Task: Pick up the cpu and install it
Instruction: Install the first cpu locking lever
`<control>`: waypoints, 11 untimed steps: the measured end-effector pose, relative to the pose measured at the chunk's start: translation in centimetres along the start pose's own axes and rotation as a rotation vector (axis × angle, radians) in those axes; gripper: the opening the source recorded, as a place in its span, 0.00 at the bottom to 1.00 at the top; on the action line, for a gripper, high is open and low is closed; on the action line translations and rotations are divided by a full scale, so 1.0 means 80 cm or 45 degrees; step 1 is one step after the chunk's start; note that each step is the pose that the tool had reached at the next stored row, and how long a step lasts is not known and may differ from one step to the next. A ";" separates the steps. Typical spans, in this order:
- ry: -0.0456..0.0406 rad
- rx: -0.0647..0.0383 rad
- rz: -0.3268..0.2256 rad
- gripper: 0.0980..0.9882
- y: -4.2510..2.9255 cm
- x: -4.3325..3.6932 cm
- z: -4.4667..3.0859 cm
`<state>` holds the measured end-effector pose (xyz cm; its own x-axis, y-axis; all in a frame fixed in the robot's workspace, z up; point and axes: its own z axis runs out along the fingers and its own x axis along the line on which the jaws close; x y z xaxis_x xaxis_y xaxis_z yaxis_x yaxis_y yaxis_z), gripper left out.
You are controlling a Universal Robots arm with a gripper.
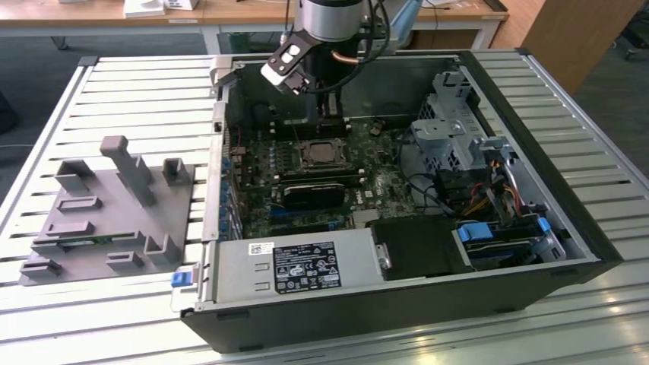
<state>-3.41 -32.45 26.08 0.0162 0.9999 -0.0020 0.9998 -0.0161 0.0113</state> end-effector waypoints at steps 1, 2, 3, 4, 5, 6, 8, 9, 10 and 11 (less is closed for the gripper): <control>0.000 0.000 0.000 0.01 0.0000 0.000 -0.0005; 0.000 0.000 0.000 0.01 0.0000 0.000 -0.0011; 0.000 0.000 0.000 0.01 0.0000 0.000 -0.0016; 0.000 0.000 0.000 0.01 0.0000 0.000 -0.0021; 0.000 0.000 0.000 0.01 0.0000 0.000 -0.0027; 0.000 0.000 0.000 0.01 0.0000 0.000 -0.0032; 0.000 0.000 0.000 0.01 0.0001 0.000 -0.0046; 0.000 0.000 0.000 0.01 0.0000 0.000 -0.0052; 0.000 0.000 0.000 0.01 0.0001 0.000 -0.0059; 0.000 0.000 0.000 0.01 0.0001 0.000 -0.0066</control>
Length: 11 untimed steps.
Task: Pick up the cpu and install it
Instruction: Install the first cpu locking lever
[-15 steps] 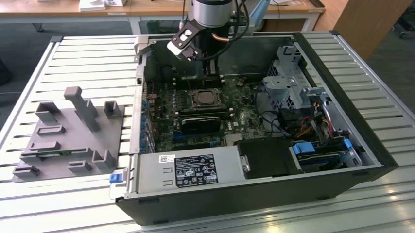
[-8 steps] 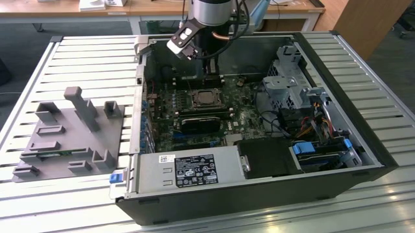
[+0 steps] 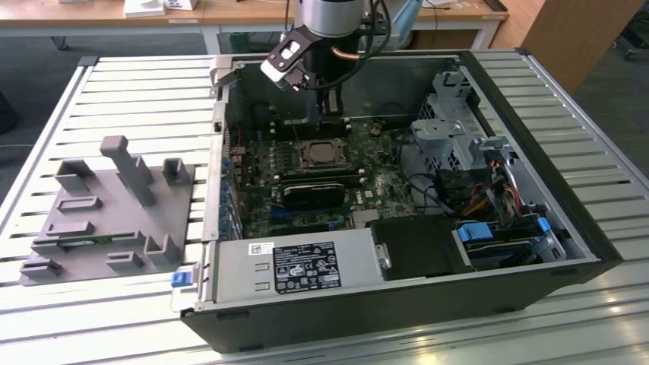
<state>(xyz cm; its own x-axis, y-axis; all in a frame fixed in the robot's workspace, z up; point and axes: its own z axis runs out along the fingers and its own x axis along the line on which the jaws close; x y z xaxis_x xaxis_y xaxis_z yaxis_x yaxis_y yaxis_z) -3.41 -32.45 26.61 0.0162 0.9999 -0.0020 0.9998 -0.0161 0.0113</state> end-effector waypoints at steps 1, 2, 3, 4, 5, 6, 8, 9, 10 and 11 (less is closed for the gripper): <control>0.000 0.000 0.000 0.01 0.0000 0.000 -0.0007; 0.000 0.000 0.000 0.01 0.0000 0.000 -0.0014; 0.000 0.000 0.000 0.01 0.0000 0.000 -0.0020; 0.000 0.000 0.000 0.01 0.0000 0.000 -0.0027; 0.000 0.000 0.000 0.01 0.0000 0.000 -0.0034; 0.000 0.000 0.000 0.01 0.0000 0.000 -0.0041; 0.000 0.000 0.000 0.01 0.0001 0.000 -0.0053; 0.000 0.000 0.000 0.01 0.0001 0.000 -0.0059; 0.000 0.000 0.000 0.01 0.0001 0.000 -0.0065; 0.000 0.000 0.000 0.01 0.0001 0.000 -0.0074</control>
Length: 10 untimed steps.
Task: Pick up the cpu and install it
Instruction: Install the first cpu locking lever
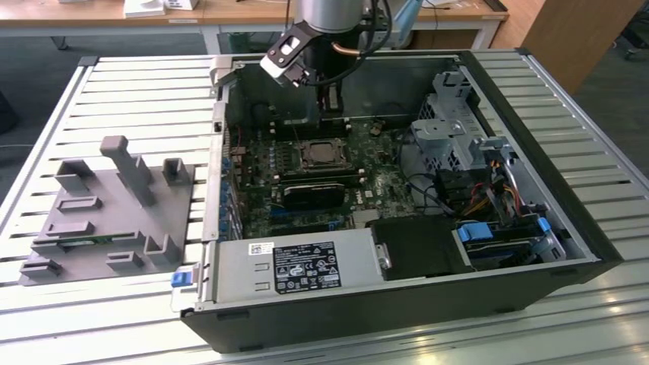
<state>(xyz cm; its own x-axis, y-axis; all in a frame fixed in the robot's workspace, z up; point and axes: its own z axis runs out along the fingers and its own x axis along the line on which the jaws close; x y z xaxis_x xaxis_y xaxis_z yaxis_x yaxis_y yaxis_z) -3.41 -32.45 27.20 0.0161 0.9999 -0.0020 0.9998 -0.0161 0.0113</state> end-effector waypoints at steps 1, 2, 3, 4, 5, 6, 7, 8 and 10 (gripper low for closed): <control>0.000 0.000 0.000 0.01 0.0000 0.000 -0.0008; 0.000 0.000 0.000 0.01 0.0000 0.000 -0.0015; 0.000 0.000 0.000 0.01 0.0000 0.000 -0.0021; 0.000 0.000 0.000 0.01 0.0000 0.000 -0.0028; 0.000 0.000 0.000 0.01 0.0000 0.000 -0.0035; 0.000 0.000 0.000 0.01 0.0000 0.000 -0.0044; 0.000 0.000 0.000 0.01 0.0001 0.000 -0.0055; 0.000 0.000 0.000 0.01 0.0001 0.000 -0.0068; 0.000 0.000 0.000 0.01 0.0001 0.000 -0.0090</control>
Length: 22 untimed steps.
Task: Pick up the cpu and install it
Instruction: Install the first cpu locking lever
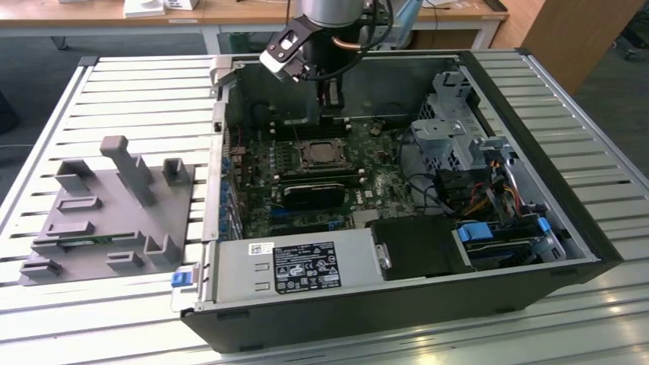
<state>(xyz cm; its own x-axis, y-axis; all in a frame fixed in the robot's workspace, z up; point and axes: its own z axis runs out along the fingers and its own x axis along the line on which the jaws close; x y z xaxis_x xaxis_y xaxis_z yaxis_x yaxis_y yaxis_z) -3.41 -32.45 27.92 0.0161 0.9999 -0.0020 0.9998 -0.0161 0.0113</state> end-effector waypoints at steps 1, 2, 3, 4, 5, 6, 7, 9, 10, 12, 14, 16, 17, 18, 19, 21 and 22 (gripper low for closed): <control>0.000 0.000 0.000 0.01 0.0000 0.000 -0.0015; 0.000 0.000 0.000 0.01 0.0000 0.000 -0.0031; 0.000 0.000 0.000 0.01 0.0000 0.000 -0.0043; 0.000 0.000 0.000 0.01 0.0000 0.000 -0.0054; 0.000 0.000 0.000 0.01 0.0001 0.000 -0.0064; 0.000 0.000 0.000 0.01 0.0001 0.000 -0.0071; 0.000 0.000 0.000 0.01 0.0001 0.000 -0.0071; 0.001 0.000 -0.006 0.01 0.0001 0.000 -0.0073; 0.002 0.000 -0.016 0.01 0.0001 0.000 -0.0073; 0.003 0.000 -0.047 0.01 0.0001 0.000 -0.0073; 0.003 0.000 -0.089 0.01 0.0001 0.000 -0.0073; 0.004 0.000 -0.126 0.01 0.0001 0.000 -0.0073; 0.004 0.000 -0.141 0.01 0.0001 0.000 -0.0073; 0.004 0.000 -0.156 0.01 0.0001 0.000 -0.0073; 0.004 0.000 -0.171 0.01 0.0001 0.000 -0.0073; 0.005 0.000 -0.202 0.01 0.0001 0.000 -0.0074; 0.005 0.000 -0.219 0.01 0.0001 0.000 -0.0073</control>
<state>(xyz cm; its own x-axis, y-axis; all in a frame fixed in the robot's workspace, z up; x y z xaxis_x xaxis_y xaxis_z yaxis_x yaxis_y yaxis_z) -3.41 -32.45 28.50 -0.1549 0.9879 0.0000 0.9879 0.1549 0.0113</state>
